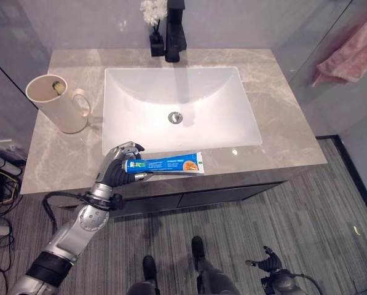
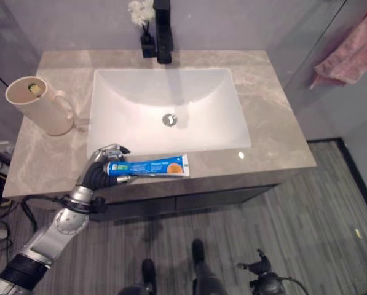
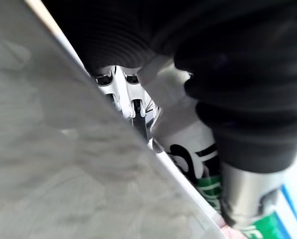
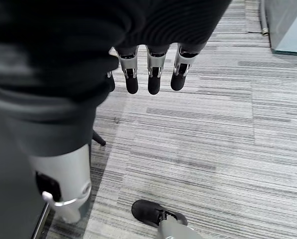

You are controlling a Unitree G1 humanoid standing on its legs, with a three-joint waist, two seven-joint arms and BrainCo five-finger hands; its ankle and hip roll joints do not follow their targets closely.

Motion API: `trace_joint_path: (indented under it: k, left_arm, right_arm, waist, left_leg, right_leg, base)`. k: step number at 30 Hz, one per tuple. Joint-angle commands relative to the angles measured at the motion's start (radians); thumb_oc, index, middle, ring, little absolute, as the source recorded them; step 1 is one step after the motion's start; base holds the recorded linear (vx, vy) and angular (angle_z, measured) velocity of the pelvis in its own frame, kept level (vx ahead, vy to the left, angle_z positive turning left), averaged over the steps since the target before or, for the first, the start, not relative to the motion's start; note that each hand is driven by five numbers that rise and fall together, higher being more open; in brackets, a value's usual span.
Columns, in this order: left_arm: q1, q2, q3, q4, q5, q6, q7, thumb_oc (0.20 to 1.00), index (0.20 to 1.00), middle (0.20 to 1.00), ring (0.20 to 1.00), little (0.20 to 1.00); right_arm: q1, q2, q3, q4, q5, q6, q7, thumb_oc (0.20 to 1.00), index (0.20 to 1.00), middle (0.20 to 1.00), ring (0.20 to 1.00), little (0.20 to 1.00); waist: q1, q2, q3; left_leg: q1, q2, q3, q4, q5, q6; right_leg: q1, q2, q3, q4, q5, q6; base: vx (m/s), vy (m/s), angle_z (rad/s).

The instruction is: Put brush and paste in cup on sink, flatten towel.

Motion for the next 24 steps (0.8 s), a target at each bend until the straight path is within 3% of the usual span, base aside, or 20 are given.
trace_joint_path:
  k: [1, 10, 14, 24]
  left_arm:
    - [0.051, -0.043, -0.029, 0.063, -0.074, 0.016, -0.047, 0.200, 0.200, 0.200, 0.200, 0.200]
    - [0.053, -0.051, -0.033, 0.072, -0.047, 0.024, -0.051, 0.200, 0.200, 0.200, 0.200, 0.200]
    - [0.024, -0.021, -0.055, 0.069, 0.052, 0.018, -0.033, 0.200, 0.200, 0.200, 0.200, 0.200]
    - [-0.058, 0.022, -0.006, 0.017, 0.153, 0.020, 0.081, 0.200, 0.200, 0.200, 0.200, 0.200]
  right_arm:
    - [-0.012, -0.012, -0.003, 0.023, 0.016, -0.006, -0.013, 1.000, 1.000, 1.000, 1.000, 1.000]
    - [-0.024, -0.006, -0.013, 0.069, 0.017, 0.002, -0.016, 1.000, 1.000, 1.000, 1.000, 1.000]
    - [-0.032, -0.004, -0.017, 0.095, 0.022, 0.005, -0.018, 1.000, 1.000, 1.000, 1.000, 1.000]
    - [-0.021, -0.011, -0.110, 0.162, 0.125, 0.008, -0.036, 1.000, 1.000, 1.000, 1.000, 1.000]
  waist:
    - [-0.007, 0.002, -0.014]
    - [0.002, 0.006, -0.036]
    - [0.002, 0.009, -0.049]
    - [-0.008, 0.018, -0.088]
  left_leg:
    - [-0.001, 0.021, -0.055, 0.104, -0.098, -0.022]
    - [0.019, 0.022, -0.066, 0.100, -0.096, -0.021]
    - [0.034, 0.024, -0.067, 0.097, -0.097, -0.023]
    - [0.080, 0.029, -0.064, 0.071, -0.091, -0.032]
  right_leg:
    - [0.032, -0.056, -0.028, 0.003, 0.031, 0.071]
    - [0.058, -0.058, -0.043, 0.003, 0.019, 0.065]
    - [0.072, -0.059, -0.046, 0.003, 0.012, 0.065]
    - [0.104, -0.058, -0.050, 0.003, -0.003, 0.061]
  base:
    - [0.01, -0.006, 0.04]
    - [0.00, -0.002, 0.01]
    - [0.00, 0.000, 0.00]
    - [0.00, 0.000, 0.00]
